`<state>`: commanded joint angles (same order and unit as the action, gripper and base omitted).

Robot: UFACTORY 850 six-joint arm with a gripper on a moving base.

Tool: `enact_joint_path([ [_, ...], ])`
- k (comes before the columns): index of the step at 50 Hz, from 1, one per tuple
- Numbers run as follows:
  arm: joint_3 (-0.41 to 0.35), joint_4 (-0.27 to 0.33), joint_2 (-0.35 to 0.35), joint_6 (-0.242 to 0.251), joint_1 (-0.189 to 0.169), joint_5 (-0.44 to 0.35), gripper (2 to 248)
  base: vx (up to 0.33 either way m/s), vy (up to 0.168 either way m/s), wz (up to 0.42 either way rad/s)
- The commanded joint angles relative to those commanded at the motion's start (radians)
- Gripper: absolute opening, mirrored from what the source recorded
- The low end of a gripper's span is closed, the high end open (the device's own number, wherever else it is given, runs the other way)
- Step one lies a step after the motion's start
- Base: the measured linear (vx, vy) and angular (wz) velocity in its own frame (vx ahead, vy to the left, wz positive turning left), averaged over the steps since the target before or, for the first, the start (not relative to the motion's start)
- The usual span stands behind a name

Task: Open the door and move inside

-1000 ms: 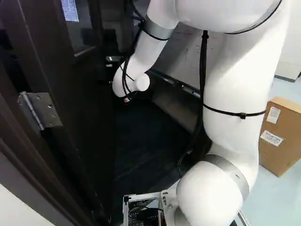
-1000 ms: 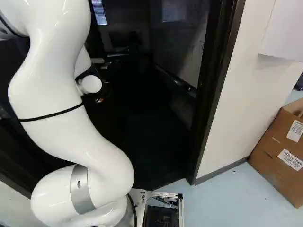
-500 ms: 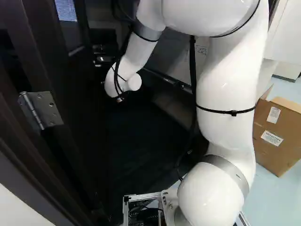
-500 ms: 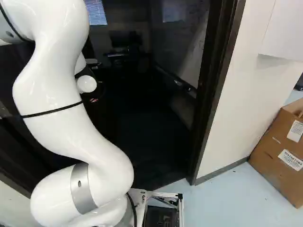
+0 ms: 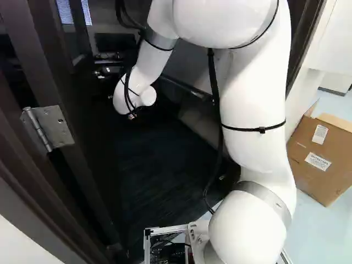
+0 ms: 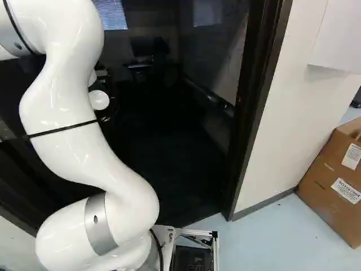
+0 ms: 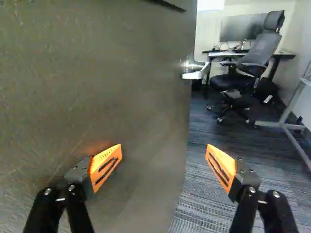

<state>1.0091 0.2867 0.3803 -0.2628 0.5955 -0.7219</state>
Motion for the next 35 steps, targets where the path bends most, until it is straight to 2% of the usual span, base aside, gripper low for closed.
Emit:
enact_joint_path([
  [35,0.135,0.061,0.108,0.0,0.073,0.0,247,0.0,0.0,0.0],
])
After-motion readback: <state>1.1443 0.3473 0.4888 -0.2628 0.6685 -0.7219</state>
